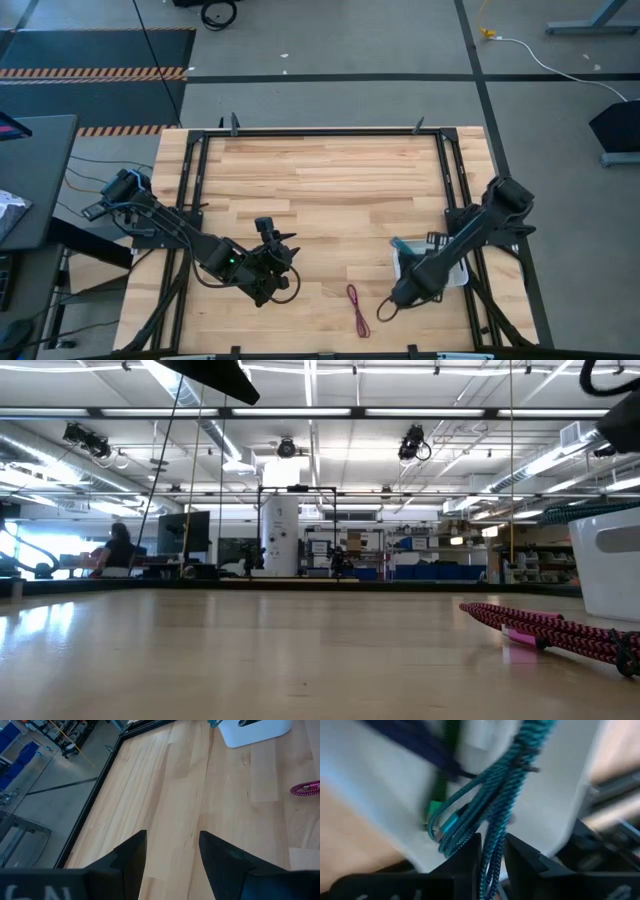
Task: Pick and place USB-C Cables
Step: Put the blue charger cable into the white container, then put the pink charger cable into the white container
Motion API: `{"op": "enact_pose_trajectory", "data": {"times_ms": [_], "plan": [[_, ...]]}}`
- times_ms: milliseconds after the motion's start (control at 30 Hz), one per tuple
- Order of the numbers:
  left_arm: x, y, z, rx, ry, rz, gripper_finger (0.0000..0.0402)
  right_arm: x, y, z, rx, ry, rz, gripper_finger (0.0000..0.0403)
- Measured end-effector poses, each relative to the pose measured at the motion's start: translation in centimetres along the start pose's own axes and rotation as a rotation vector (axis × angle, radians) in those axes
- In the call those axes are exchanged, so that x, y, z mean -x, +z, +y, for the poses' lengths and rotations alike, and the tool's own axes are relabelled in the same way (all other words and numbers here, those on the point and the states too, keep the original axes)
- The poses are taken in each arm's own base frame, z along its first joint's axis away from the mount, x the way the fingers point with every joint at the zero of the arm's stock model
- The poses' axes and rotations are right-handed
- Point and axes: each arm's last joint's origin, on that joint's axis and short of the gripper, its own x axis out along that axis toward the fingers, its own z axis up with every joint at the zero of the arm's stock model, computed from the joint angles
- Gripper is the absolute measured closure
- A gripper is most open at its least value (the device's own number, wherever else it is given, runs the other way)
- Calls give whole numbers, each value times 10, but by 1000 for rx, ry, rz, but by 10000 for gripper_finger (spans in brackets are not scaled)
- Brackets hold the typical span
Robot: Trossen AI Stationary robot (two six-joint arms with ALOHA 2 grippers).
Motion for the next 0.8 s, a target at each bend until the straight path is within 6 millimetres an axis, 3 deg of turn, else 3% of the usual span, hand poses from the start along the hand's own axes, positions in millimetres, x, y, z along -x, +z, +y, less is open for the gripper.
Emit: {"op": "enact_pose_trajectory", "data": {"times_ms": [100,233,467,800], "plan": [[0,0,0,0,0,0,212,-5,3,-3,26,-74,77,319],[0,0,0,-2,0,1,212,-5,-2,-3,115,-39,106,333],[0,0,0,-2,1,2,212,-5,-9,-9,-63,-36,92,352],[0,0,0,4,0,2,212,-4,-12,-9,-265,-1,153,279]]}}
